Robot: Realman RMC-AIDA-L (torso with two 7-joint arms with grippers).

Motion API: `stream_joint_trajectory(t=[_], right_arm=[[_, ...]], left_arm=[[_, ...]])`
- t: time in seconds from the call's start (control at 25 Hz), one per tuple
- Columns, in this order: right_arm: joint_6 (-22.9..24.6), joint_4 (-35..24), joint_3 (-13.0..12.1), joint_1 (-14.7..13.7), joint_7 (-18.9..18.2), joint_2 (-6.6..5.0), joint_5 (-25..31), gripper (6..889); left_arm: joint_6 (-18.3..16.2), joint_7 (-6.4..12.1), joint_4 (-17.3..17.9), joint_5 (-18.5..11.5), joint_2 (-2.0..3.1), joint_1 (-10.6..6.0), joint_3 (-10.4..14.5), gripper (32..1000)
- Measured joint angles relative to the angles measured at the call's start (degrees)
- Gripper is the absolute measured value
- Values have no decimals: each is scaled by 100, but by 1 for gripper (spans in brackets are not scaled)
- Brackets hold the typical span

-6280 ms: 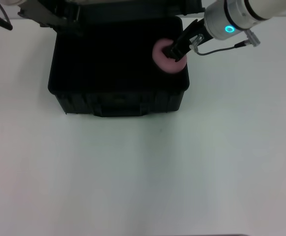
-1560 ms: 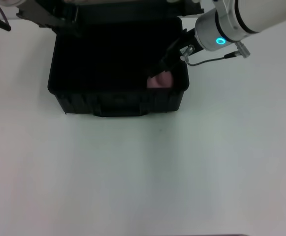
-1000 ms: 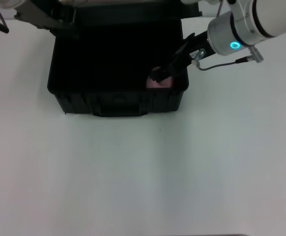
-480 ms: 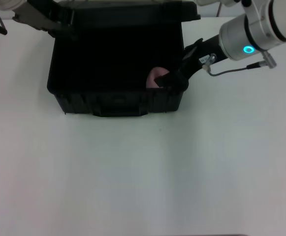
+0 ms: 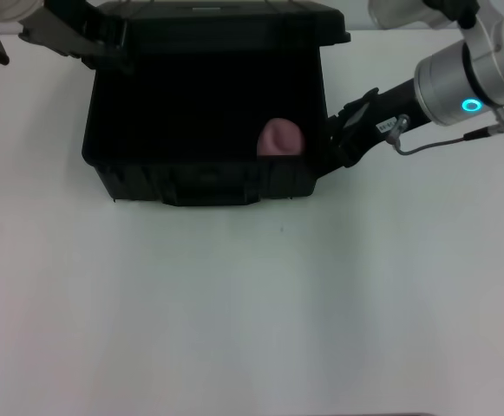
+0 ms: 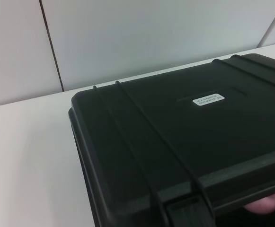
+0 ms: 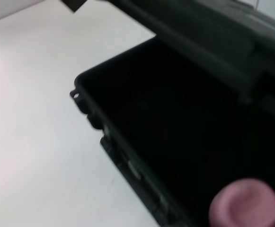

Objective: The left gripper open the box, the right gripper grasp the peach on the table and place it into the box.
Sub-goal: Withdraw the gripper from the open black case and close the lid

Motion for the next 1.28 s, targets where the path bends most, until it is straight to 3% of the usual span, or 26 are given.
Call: stream_joint_trajectory(t=[0.24, 0.56, 1.28], right_arm=[[489, -86, 385, -79, 3, -2, -67, 853], [913, -101, 1092, -35, 149, -10, -860, 852], [1399, -47, 1048, 124, 519, -9, -2010, 852]], left_arm=[[-18, 0, 6, 0, 0, 10, 0, 380], [-40, 0, 10, -4, -4, 10, 8, 381], [-58, -1, 14, -18, -9, -33, 18, 381]])
